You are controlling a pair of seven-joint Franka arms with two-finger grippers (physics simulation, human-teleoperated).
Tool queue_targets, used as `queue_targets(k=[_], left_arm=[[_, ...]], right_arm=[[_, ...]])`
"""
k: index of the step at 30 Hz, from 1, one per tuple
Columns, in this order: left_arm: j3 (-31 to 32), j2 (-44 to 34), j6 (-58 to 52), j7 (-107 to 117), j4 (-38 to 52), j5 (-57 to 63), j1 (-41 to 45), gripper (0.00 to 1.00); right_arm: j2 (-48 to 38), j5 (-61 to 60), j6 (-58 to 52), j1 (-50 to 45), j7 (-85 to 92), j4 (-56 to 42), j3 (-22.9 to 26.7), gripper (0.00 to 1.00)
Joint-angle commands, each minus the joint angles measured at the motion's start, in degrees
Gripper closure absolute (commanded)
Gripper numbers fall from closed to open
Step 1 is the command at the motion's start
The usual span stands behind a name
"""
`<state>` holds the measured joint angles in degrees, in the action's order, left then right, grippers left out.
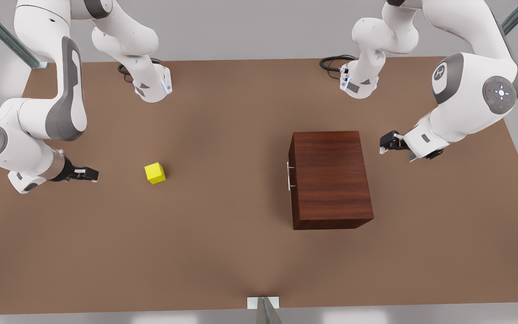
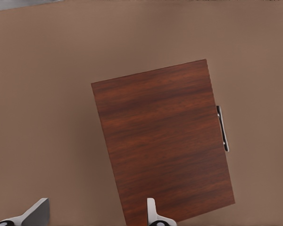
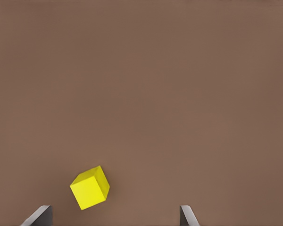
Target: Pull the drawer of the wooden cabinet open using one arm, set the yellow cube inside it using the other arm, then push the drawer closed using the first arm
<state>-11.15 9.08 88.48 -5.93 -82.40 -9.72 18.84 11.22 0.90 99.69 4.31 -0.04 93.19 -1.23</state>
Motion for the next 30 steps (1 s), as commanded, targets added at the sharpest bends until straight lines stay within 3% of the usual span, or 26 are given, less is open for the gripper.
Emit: queue_targets(k=[1,3,6,9,11,18,23,26,30], left_arm=[[0.1,0.0,3.4,-4.4,0.0,0.4,0.2,0.0],[0.1,1.3,3.1,-4.3,2.3,5.6,5.2,0.0],[0.2,2.1,2.9,-2.2,2.2,7.4,11.4,0.0],[1.7,4.4,2.7,15.9,3.7,11.4,24.6,0.0],[1.7,11.3,3.2,29.0,8.8,12.3,31.7,0.0],[2.9,18.8,10.9,49.9,10.0,13.4,35.2,0.0],[1.8,23.9,13.6,54.4,10.2,16.6,35.1,0.0],[-2.2,29.1,19.3,54.3,13.4,16.5,35.0,0.0],[-2.6,30.5,19.5,52.3,12.2,18.7,34.8,0.0]], right_arm=[[-0.1,0.0,3.3,0.0,-0.1,0.0,0.0,0.0],[-0.1,-0.7,3.3,0.3,-3.5,-0.5,0.0,0.0],[1.0,-0.8,3.8,1.8,-44.9,-0.9,1.0,0.0],[1.3,-2.8,5.1,2.7,-59.1,-1.1,0.7,0.0],[1.6,-2.9,7.5,2.5,-62.6,-1.1,0.5,0.0],[1.7,-2.8,7.6,2.5,-62.7,-1.1,0.4,0.0],[2.0,-2.4,7.6,2.5,-62.7,-1.1,0.4,0.0],[2.0,-2.3,7.5,2.5,-62.6,-1.1,0.4,0.0],[2.3,-2.2,7.5,2.4,-62.6,-1.2,0.1,0.0]])
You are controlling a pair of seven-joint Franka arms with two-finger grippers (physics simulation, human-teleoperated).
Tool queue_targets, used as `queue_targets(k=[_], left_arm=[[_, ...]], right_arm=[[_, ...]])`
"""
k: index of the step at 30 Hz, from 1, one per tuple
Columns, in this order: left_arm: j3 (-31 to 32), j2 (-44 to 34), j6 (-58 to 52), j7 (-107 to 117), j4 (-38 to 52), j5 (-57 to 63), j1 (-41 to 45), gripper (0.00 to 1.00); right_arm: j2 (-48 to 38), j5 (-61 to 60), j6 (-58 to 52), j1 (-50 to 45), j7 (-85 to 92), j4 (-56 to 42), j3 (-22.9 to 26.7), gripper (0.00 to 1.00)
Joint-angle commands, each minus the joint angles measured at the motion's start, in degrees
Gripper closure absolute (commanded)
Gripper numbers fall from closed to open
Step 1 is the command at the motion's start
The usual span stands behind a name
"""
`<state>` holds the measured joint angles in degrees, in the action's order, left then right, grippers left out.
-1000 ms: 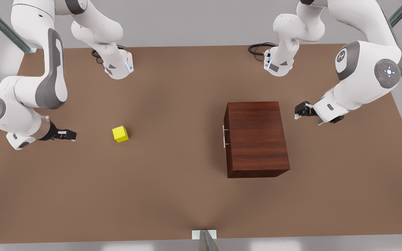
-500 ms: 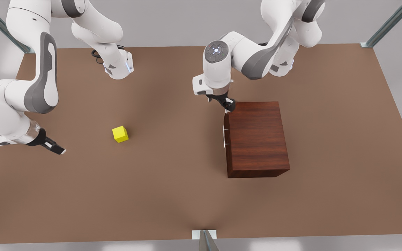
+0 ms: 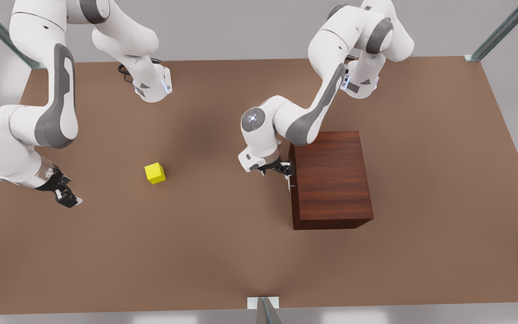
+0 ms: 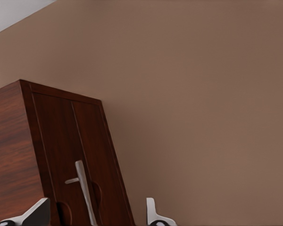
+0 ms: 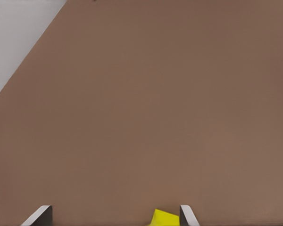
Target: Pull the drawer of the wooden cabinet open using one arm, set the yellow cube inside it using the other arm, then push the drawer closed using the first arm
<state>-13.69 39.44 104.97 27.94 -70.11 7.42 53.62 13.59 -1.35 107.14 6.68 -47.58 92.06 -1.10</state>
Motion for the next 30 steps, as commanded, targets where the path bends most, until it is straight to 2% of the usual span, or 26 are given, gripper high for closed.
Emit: queue_targets(k=[1,6,16,30], left_arm=[[-0.1,1.2,3.0,18.6,-0.2,1.6,0.0,0.0],[-0.1,3.4,3.1,26.3,-0.4,1.8,-0.4,0.0],[-0.1,4.2,3.8,26.0,-4.2,2.0,0.1,0.0],[0.5,4.5,4.6,26.4,-3.9,1.9,0.9,0.0]], right_arm=[[0.0,0.0,0.1,0.0,-15.1,0.0,0.0,0.0],[0.0,0.1,0.1,-0.1,-15.1,0.0,-0.1,0.0],[0.1,0.1,0.1,-0.1,-15.1,0.0,-0.1,0.0],[0.5,0.2,0.1,-0.1,-15.1,0.0,-0.1,0.0]])
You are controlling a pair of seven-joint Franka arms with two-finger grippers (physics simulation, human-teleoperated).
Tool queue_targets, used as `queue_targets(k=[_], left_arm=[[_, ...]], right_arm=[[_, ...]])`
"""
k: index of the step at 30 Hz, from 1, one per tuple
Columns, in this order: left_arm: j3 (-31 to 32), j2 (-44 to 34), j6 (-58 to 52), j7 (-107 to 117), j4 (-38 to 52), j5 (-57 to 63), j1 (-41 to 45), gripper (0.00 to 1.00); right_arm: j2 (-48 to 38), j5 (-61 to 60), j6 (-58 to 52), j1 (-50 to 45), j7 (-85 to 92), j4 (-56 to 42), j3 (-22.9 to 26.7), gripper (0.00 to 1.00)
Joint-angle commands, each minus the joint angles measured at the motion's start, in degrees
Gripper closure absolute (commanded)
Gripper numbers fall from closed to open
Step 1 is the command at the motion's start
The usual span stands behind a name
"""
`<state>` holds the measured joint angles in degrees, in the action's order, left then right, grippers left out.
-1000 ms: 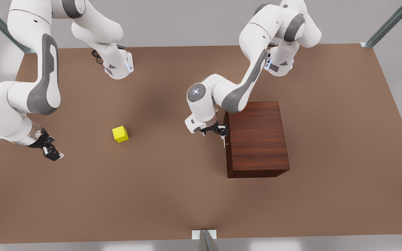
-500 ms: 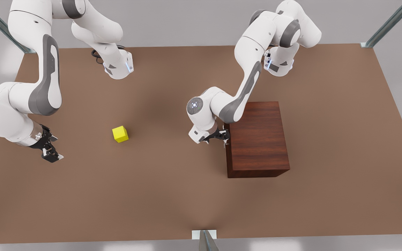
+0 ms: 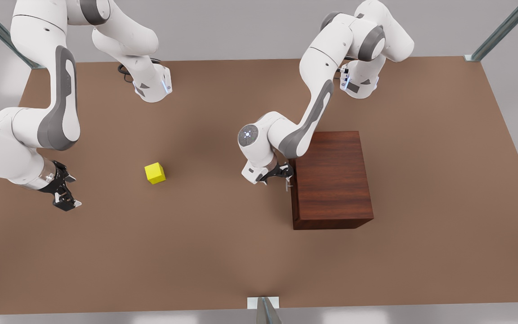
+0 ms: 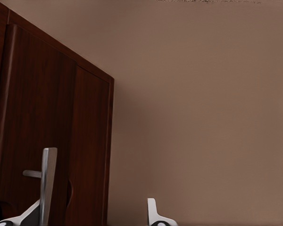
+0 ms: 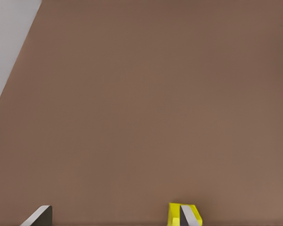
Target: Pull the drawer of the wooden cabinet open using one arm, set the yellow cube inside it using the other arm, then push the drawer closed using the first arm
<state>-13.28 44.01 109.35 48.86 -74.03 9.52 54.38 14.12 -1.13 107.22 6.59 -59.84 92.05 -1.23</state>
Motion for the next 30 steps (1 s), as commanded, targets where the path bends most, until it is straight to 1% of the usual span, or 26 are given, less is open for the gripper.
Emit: queue_targets(k=[1,6,16,19,30], left_arm=[[0.1,-0.1,0.2,5.5,0.3,-0.3,0.1,0.0],[0.6,-0.1,3.1,7.5,0.8,-1.7,0.6,0.0],[1.5,0.5,4.6,9.9,2.4,-1.7,1.3,0.0],[1.6,0.6,7.8,11.3,2.6,-4.6,1.3,0.0],[1.6,0.6,6.8,12.5,2.6,-5.4,3.2,0.0]], right_arm=[[-0.1,0.0,0.0,-0.1,-2.7,0.0,0.0,0.0],[-0.1,0.0,0.0,-0.1,-2.8,0.0,-0.1,0.0],[0.0,0.0,0.0,-0.1,-2.7,0.0,-0.1,0.0],[0.0,0.0,0.0,-0.1,-2.7,0.0,-0.1,0.0],[0.1,0.1,0.0,-0.2,-2.7,0.0,-0.1,0.0]])
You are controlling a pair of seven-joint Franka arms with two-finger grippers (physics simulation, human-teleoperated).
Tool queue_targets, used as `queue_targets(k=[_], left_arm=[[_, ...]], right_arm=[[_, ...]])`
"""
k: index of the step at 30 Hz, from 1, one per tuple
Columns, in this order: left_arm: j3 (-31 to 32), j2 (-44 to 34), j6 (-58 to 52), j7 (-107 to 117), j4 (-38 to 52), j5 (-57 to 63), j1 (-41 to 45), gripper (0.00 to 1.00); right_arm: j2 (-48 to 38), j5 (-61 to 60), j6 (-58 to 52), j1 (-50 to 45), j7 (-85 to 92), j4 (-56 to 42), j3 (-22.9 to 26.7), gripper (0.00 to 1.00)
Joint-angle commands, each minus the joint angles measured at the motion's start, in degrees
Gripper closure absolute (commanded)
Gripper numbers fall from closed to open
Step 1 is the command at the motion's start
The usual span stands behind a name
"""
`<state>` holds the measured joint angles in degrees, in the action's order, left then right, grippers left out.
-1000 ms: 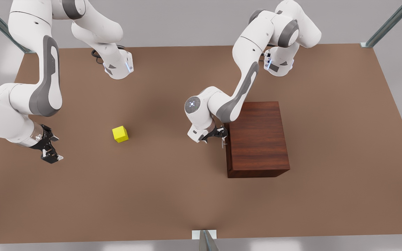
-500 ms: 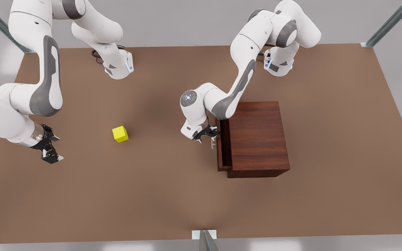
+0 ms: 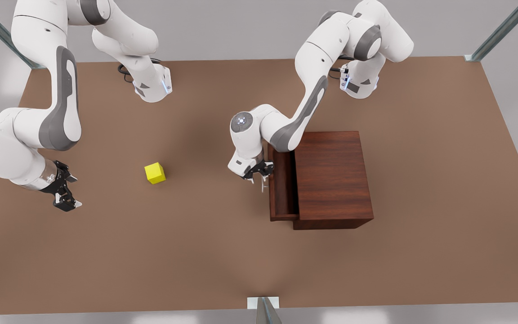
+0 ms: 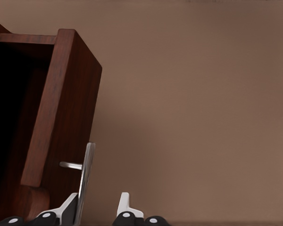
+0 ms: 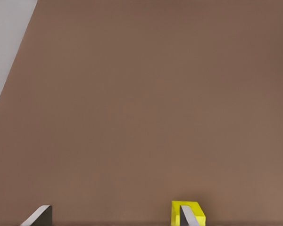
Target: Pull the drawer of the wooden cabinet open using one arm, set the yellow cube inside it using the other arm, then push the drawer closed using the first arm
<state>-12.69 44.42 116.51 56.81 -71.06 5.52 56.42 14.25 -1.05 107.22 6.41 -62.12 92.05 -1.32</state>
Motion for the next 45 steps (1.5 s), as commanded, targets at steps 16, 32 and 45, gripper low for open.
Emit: queue_targets(k=[16,32,45], left_arm=[[-4.8,-44.6,-14.9,-45.0,-32.1,-8.2,-21.3,0.0],[15.8,-44.2,-22.7,-51.4,-25.0,-10.7,-52.5,0.0],[16.1,-44.3,-26.2,-51.3,-25.5,-10.5,-51.9,0.0]], right_arm=[[0.3,-1.6,9.0,-9.9,-10.5,12.1,-0.1,0.0],[-8.1,-8.4,43.9,-12.3,-13.0,44.4,-0.8,0.0],[-2.6,-8.4,43.9,-12.7,-14.5,49.3,-1.0,0.0]])
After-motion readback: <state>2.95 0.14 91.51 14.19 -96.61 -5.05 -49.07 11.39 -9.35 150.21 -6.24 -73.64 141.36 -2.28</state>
